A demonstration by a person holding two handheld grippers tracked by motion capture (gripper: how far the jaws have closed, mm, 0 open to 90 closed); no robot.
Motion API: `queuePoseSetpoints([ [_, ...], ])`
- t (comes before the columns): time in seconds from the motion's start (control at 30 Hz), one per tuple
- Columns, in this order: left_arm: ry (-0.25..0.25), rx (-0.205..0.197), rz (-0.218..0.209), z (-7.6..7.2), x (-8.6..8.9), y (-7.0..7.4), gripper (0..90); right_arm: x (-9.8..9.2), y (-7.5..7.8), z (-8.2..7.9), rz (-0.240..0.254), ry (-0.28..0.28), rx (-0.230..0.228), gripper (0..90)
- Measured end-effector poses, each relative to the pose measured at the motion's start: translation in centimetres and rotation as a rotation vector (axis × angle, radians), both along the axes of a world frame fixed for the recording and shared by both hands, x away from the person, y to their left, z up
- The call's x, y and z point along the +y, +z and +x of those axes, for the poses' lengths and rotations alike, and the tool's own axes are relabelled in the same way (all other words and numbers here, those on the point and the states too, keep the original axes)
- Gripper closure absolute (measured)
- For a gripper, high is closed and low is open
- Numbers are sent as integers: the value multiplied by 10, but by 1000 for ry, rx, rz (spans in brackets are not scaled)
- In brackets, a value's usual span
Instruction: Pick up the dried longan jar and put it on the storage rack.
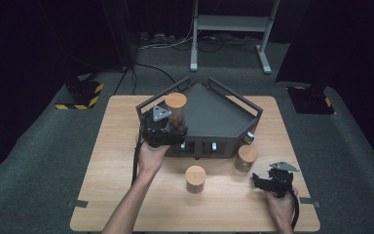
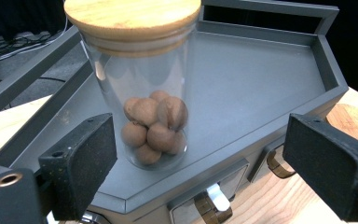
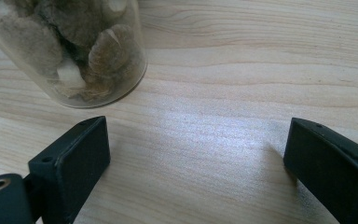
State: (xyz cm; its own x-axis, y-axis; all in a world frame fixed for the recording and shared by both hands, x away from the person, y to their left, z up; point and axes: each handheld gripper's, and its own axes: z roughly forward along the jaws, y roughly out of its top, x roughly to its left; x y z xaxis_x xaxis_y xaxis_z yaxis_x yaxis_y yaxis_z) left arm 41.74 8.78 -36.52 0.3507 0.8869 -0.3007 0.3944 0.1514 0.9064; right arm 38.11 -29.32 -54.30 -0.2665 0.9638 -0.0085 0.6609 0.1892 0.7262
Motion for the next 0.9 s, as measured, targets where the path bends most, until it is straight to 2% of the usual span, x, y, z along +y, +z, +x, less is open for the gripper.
queuePoseSetpoints([
  [0.07, -6, 6, 3, -1, 1, -1, 95, 0, 0, 0, 0, 0, 0, 62],
  [0.1, -6, 10, -12, -1, 1, -2, 96, 0, 0, 0, 0, 0, 0, 62],
  [0.17, -15, 24, -16, -2, 1, -2, 97, 0, 0, 0, 0, 0, 0, 62],
  [0.2, -18, 26, -8, -2, 2, -3, 96, 0, 0, 0, 0, 0, 0, 62],
  [0.4, -16, 19, -14, -4, 1, -2, 96, 0, 0, 0, 0, 0, 0, 62],
  [0.5, -19, 21, -1, -5, 2, -4, 96, 0, 0, 0, 0, 0, 0, 63],
  [0.6, -16, 20, -11, -6, 1, -5, 96, 0, 0, 0, 0, 0, 0, 62],
  [0.63, -22, 20, 0, -7, 3, -6, 96, 0, 0, 0, 0, 0, 0, 62],
  [0.9, -20, 25, -20, -12, 5, -12, 97, 0, 0, 0, 0, 0, 0, 62],
])
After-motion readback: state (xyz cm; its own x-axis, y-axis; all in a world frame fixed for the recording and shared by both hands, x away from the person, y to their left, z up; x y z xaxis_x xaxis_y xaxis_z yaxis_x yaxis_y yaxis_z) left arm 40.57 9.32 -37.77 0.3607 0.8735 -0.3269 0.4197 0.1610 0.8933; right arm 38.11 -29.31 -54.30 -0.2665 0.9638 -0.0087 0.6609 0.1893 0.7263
